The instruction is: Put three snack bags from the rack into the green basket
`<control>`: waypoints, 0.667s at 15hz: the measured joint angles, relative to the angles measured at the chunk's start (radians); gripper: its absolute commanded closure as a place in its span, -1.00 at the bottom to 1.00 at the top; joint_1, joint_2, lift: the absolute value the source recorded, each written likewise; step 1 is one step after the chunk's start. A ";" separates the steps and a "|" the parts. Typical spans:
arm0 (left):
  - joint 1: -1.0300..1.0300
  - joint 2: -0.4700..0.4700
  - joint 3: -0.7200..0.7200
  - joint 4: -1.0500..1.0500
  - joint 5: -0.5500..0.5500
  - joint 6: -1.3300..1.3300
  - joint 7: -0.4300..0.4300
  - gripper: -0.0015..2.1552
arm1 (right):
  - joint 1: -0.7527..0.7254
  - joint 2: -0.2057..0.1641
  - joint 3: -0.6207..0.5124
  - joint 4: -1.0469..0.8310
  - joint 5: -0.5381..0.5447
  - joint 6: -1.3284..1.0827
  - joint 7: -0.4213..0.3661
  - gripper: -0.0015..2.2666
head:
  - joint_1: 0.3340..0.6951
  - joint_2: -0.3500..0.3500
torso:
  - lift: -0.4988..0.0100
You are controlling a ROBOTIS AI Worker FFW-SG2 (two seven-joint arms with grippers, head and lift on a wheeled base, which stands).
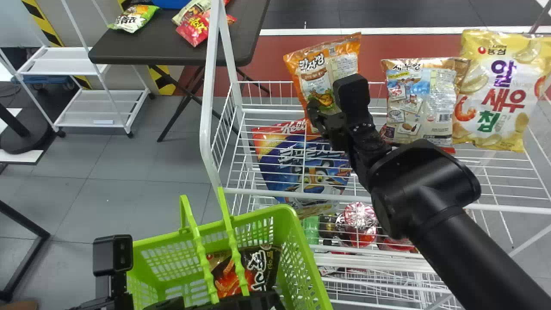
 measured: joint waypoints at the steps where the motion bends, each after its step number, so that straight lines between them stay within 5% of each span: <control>1: 0.000 0.000 0.000 0.000 0.000 -0.001 0.000 0.99 | 0.006 -0.005 -0.004 -0.010 0.001 0.006 0.005 0.99 | 1.00 0.25 | 0.96; 10: 0.000 0.000 0.000 0.000 0.000 0.000 0.005 0.99 | 0.181 -0.097 -0.073 -0.339 -0.044 0.049 0.049 0.99 | 1.00 0.18 | 0.96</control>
